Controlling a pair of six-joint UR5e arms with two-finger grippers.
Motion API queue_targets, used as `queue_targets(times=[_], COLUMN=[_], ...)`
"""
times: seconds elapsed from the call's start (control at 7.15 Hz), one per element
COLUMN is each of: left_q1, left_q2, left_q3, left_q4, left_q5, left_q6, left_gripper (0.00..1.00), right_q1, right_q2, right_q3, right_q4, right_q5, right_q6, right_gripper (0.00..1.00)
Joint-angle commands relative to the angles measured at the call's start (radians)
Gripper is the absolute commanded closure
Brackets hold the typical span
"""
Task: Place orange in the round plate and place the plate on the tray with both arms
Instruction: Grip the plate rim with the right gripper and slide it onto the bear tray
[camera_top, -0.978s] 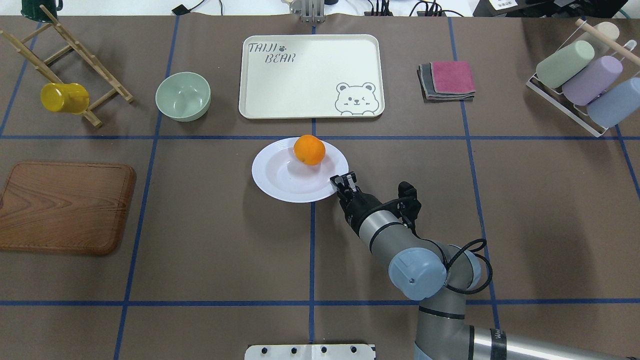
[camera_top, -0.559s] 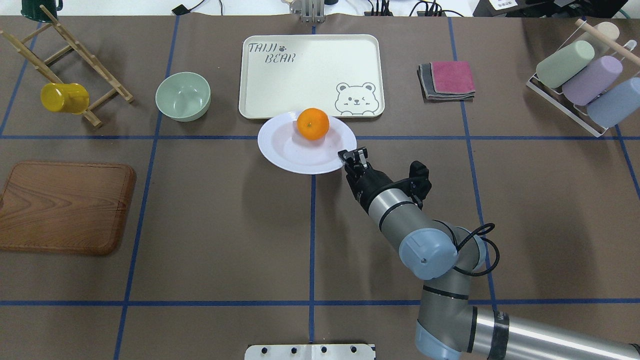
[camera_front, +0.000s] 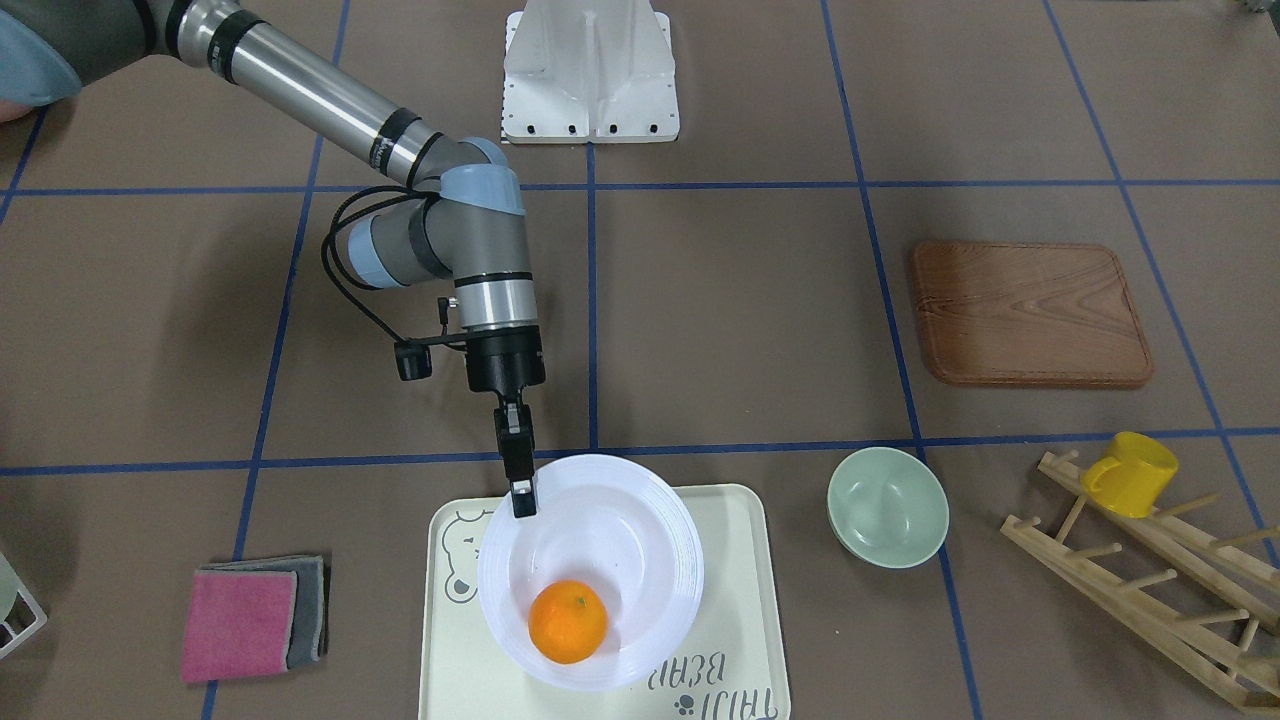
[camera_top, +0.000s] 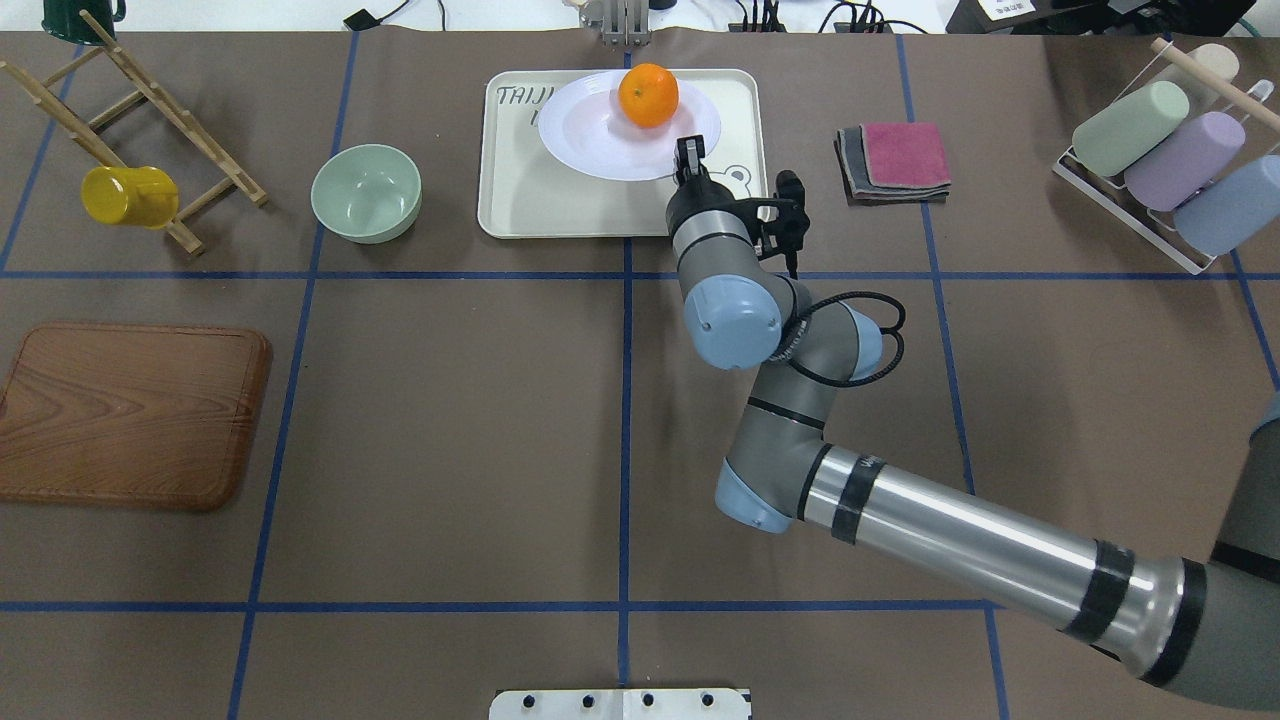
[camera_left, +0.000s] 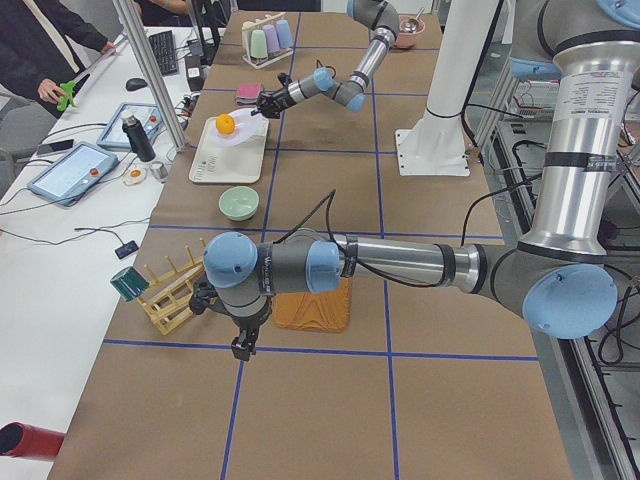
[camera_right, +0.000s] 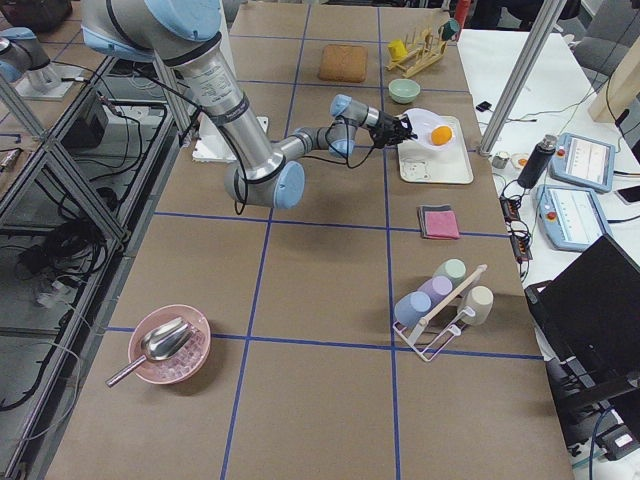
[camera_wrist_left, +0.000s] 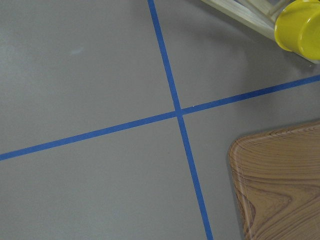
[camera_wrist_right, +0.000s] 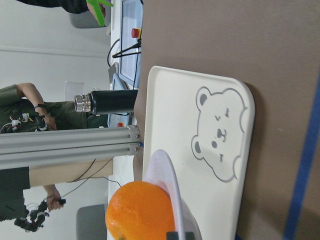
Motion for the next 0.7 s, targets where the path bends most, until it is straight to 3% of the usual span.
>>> queue_targets(times=[0.0,0.14,0.28,0.42,0.56], left_q1=[0.000,0.000,0.000,0.000,0.000], left_q2=[0.001,0.000,0.001,0.001,0.001], left_q3=[-0.013,-0.013,-0.016,-0.019,-0.019], left_q4=[0.002,0.002,0.000,0.000,0.000], left_q5=[0.001,0.002,0.002,0.002,0.002], left_q6=[-0.009,-0.014,-0.013,-0.011,-0.011], left_gripper=[0.00,0.00,0.00,0.00,0.00], right_q1=[0.014,-0.006,-0.035,-0.029,0.033], right_q2=[0.118,0.063,-0.074,-0.142,-0.161], right_q3=[-0.160,-0.072,0.096,0.224,0.275], right_q4=[-0.057,-0.061,-0.060,-0.067,-0.150], right_q5=[-0.032,-0.023,0.009,0.106,0.291], right_q6=[0.037,-0.076,-0.258,-0.422,-0.560], right_gripper=[0.01,0.00,0.00,0.00,0.00])
